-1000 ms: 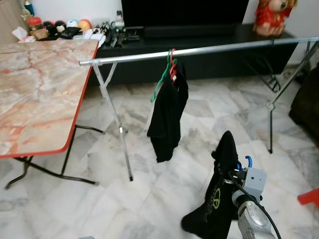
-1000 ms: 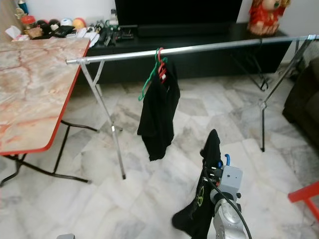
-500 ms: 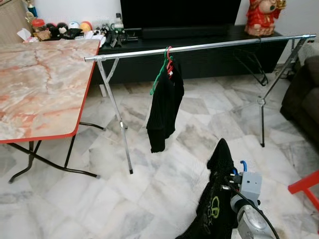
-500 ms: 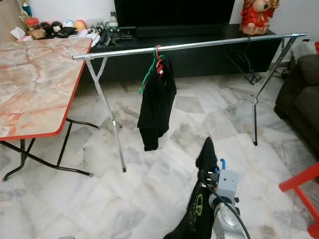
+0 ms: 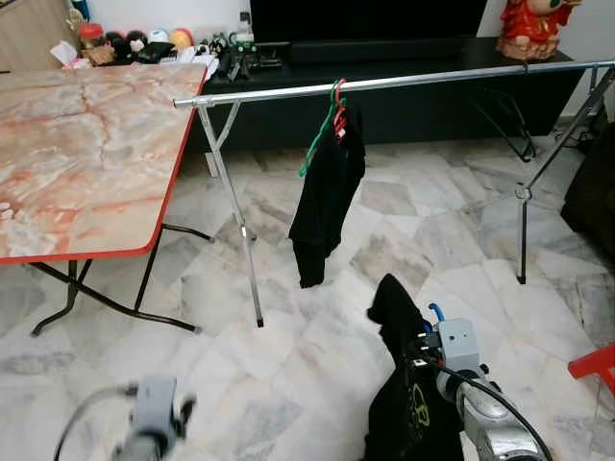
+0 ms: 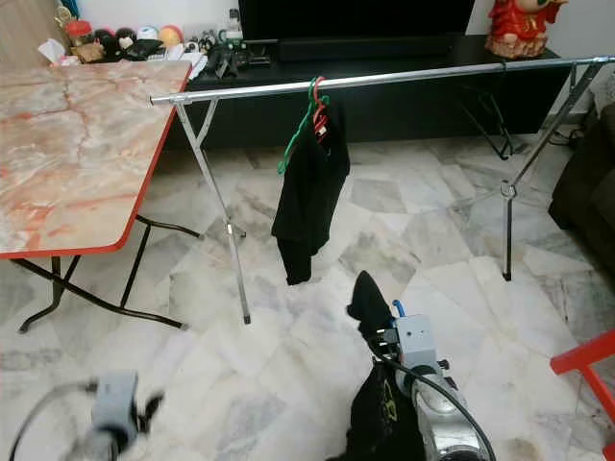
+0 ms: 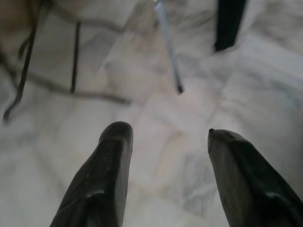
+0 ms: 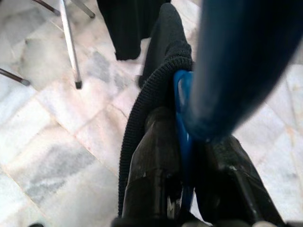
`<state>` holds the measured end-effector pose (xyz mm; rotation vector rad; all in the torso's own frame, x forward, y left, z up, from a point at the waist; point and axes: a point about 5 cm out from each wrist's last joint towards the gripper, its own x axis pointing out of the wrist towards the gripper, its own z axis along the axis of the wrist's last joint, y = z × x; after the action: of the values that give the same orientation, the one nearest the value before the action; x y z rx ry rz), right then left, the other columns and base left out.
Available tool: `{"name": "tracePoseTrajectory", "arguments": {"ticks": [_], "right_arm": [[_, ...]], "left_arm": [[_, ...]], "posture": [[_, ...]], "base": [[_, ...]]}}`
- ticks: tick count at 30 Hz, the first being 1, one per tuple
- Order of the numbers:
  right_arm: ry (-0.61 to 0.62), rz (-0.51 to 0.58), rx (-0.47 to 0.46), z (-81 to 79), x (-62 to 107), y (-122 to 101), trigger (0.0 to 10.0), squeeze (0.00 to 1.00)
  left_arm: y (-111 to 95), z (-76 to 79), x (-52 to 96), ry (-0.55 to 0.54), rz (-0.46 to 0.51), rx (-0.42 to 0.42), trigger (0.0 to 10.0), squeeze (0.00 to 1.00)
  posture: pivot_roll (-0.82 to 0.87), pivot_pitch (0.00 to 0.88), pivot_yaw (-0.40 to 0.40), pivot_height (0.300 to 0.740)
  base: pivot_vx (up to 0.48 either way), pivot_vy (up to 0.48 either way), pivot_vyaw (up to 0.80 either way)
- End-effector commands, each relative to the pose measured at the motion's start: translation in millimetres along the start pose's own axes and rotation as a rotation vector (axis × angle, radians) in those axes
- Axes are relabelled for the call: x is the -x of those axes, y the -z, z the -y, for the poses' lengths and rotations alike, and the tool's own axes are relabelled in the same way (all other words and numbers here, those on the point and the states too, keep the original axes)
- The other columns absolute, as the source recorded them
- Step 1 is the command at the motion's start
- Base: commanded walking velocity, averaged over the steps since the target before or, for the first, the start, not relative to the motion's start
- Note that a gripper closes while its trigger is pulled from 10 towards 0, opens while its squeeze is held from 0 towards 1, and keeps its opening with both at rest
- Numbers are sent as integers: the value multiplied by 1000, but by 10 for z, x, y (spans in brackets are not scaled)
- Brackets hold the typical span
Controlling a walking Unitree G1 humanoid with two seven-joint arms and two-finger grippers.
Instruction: Hang hanger
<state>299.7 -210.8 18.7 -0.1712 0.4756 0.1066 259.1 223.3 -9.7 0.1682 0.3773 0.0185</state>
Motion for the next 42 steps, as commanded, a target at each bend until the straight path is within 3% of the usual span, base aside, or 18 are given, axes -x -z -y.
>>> {"name": "tracePoseTrajectory", "arguments": {"ticks": [1, 3, 4, 7, 10, 13, 15, 16, 17, 24, 25, 26, 27, 29, 31, 32, 37, 42], "right_arm": [[1, 3, 8, 41, -11, -48, 10000, 0], [-84, -9, 20, -4, -15, -58, 10000, 0], [-198, -38, 85, -60, -6, -42, 10000, 0], [-337, -39, 209, -84, 21, -73, 10000, 0], [-488, -10, 298, -83, 68, -170, 10000, 0], [-657, 0, 410, -39, 156, -300, 10000, 0], [-705, -6, 438, -23, 190, -326, 10000, 0], [-787, 9, 461, -20, 257, -375, 10000, 0], [-818, 13, 464, -18, 283, -396, 10000, 0], [-911, 4, 533, 27, 420, -427, 10000, 0], [-959, 2, 539, 14, 487, -424, 10000, 0], [-976, 1, 542, 8, 512, -426, 10000, 0], [-995, 5, 546, 1, 541, -433, 10000, 0], [-1006, 14, 542, 1, 584, -458, 10000, 0], [-1007, 15, 538, 2, 599, -469, 10000, 0], [-1024, 18, 538, -2, 635, -476, 10000, 0], [-1054, 22, 544, -17, 703, -498, 10000, 0], [-1052, 27, 551, -17, 733, -551, 10000, 0]], "left_arm": [[102, 61, 46, 40, -38, -16, 10000, 0], [23, 190, -2, 178, -24, -67, 10000, 0], [-28, 316, -31, 317, -28, -153, 10000, 0], [-74, 435, -46, 463, -31, -277, 10000, 0], [-145, 472, -94, 499, -29, -398, 10000, 0], [-339, 553, -168, 551, 30, -407, 10000, 0], [-375, 593, -176, 590, 39, -451, 10000, 0], [-400, 640, -181, 630, 47, -542, 10000, 0], [-406, 658, -182, 645, 48, -568, 10000, 0], [-423, 779, -189, 686, 39, -539, 10000, 0], [-414, 803, -185, 702, 31, -542, 10000, 412], [-413, 812, -184, 707, 31, -556, 10000, 412], [-413, 821, -183, 714, 30, -565, 10000, 482], [-424, 839, -188, 718, 33, -579, 10000, 353], [-430, 846, -190, 721, 33, -582, 10000, 353], [-444, 857, -197, 723, 33, -582, 10000, 0], [-483, 907, -219, 718, 35, -582, 10000, 0], [-383, 966, -168, 782, -13, -571, 10000, 0]], "posture": [[-17, 91, 20, 740], [-22, 92, 22, 740], [-23, 88, 23, 740], [-21, 83, 22, 740], [-26, 80, 22, 740], [-35, 82, 21, 740], [-34, 88, 19, 740], [-35, 100, 15, 740], [-38, 107, 12, 740], [-53, 133, 7, 740], [-59, 140, 8, 740], [-59, 140, 8, 740], [-63, 143, 7, 740], [-65, 146, 4, 740], [-65, 148, 4, 740], [-68, 153, 6, 740], [-74, 161, 6, 740], [-77, 163, 5, 740]], "base": [[0, 0, 0], [0, 0, 0], [0, 0, 0], [0, 0, 0], [0, 0, 0], [0, 0, 0], [0, 0, 0], [0, 0, 0], [0, 0, 0], [0, 0, 0], [0, 0, 0], [0, 0, 0], [0, 0, 0], [0, 0, 0], [0, 0, 0], [0, 0, 0], [0, 0, 0], [0, 0, 0]]}}
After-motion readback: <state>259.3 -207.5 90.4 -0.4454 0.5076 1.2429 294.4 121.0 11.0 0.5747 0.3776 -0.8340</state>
